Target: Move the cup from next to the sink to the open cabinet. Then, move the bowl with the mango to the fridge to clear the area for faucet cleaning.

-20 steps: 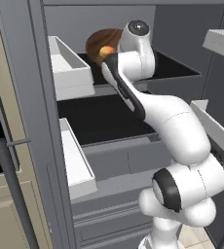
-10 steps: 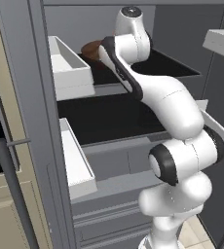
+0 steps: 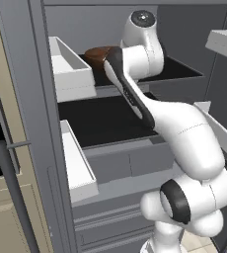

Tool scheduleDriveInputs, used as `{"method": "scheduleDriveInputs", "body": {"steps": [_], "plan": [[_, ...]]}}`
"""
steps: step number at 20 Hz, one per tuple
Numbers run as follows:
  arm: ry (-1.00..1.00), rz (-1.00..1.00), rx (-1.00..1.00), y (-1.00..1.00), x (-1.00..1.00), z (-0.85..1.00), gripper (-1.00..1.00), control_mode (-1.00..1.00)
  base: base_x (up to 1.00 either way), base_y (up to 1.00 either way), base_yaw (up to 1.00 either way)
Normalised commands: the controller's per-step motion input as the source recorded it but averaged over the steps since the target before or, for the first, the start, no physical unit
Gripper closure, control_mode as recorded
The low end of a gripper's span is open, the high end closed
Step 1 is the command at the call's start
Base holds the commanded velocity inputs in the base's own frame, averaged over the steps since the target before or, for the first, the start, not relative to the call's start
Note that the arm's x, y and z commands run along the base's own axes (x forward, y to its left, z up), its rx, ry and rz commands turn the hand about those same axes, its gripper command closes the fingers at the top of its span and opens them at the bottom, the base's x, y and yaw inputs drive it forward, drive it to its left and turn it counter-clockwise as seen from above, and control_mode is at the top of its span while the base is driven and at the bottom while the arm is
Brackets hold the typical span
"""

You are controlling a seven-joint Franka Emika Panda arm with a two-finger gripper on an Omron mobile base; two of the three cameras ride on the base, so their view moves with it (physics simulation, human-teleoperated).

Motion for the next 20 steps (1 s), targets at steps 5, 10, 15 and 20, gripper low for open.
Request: {"method": "scheduleDriveInputs", "body": {"steps": [5,10,15,20], "plan": [[-0.36,-0.06,0.0,-0.02,-1.0,-0.16,-1.0,-1.0,0.0,0.0,0.0],[-0.4,-0.07,0.0,-0.12,-1.0,-0.42,-1.0,-1.0,0.0,0.0,0.0],[-0.33,-0.11,0.0,-0.29,-1.0,-0.68,-1.0,-1.0,0.0,0.0,0.0],[-0.15,-0.12,0.0,-0.23,-1.0,-0.63,-1.0,-1.0,0.0,0.0,0.0]]}}
